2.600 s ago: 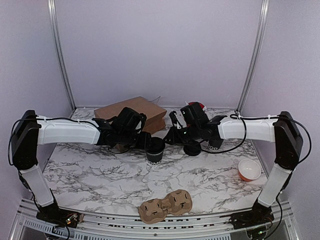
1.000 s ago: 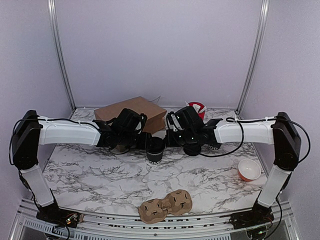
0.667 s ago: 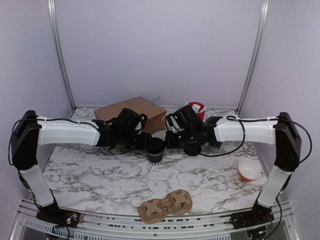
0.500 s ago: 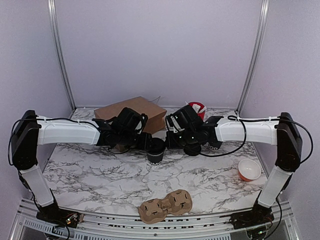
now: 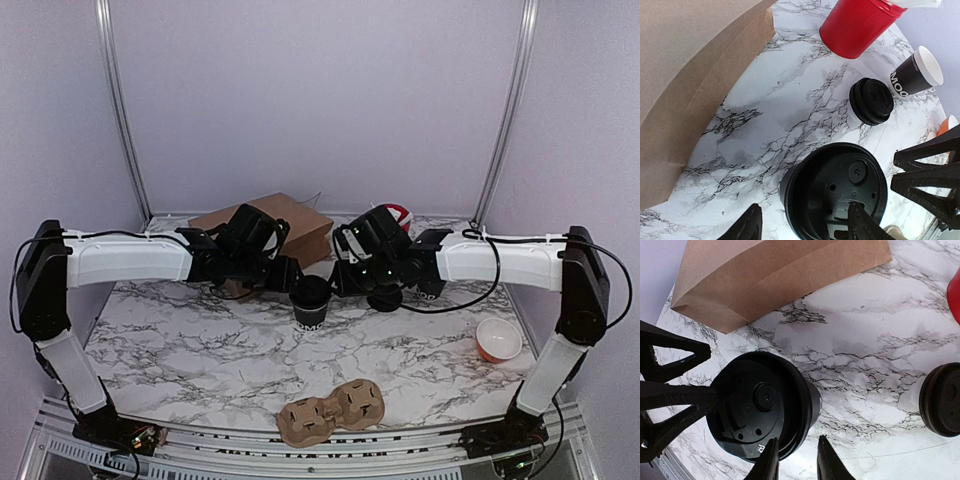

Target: Pack the takeout coffee

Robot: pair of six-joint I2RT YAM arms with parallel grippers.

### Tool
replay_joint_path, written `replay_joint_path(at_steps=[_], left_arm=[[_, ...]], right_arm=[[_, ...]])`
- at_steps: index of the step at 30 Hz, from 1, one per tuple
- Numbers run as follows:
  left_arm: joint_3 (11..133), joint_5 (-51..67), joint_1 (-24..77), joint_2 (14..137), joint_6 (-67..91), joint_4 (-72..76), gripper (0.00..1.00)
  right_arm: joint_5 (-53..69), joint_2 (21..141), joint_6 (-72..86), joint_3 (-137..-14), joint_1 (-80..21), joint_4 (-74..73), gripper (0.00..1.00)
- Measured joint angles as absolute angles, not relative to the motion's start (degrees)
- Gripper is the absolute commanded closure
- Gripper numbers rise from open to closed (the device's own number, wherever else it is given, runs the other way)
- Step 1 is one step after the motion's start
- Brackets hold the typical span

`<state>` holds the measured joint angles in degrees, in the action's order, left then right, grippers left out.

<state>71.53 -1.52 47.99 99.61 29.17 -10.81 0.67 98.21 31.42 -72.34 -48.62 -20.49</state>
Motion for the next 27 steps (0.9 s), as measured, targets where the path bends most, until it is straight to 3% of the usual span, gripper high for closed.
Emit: replay_joint_path(at_steps=[27], left_arm=[[57.2,9.4,44.8,90.3,49.2,-0.9,0.57]], right_arm=[[5.0,102.7,23.2,-80.1,-46.3,-22.2,0.73]])
